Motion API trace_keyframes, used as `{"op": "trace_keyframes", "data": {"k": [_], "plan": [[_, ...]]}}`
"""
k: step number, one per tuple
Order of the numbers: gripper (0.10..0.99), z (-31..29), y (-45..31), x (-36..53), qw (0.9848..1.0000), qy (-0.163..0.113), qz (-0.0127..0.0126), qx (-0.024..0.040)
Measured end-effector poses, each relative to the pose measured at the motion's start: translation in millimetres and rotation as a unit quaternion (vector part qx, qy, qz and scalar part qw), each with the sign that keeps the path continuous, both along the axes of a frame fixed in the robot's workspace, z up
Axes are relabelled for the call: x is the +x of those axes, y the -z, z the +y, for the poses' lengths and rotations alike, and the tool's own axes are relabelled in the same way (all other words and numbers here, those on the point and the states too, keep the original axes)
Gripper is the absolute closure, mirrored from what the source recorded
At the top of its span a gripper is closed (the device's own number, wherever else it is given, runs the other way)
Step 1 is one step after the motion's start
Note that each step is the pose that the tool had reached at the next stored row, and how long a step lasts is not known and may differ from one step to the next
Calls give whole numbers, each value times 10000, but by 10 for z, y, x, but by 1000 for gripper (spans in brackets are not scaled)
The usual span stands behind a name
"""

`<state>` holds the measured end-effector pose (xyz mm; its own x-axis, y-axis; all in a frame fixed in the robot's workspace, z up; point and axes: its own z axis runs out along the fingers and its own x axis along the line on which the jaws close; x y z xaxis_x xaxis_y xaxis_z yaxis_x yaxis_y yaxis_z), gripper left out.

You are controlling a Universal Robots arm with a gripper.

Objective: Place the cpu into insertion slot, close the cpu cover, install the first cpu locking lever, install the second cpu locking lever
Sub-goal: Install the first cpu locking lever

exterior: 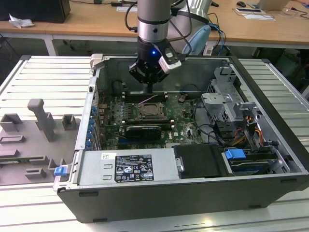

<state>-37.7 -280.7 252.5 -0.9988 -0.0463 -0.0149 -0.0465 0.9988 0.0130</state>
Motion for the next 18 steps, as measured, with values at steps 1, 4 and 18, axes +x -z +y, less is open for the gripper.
{"op": "trace_keyframes", "data": {"k": [1, 4, 18], "plan": [[980, 0, 1, 6, 10000, 0, 0, 0], [980, 0, 3, 25, 10000, 0, 0, 0], [980, 0, 18, 88, 10000, 0, 0, 0]]}}
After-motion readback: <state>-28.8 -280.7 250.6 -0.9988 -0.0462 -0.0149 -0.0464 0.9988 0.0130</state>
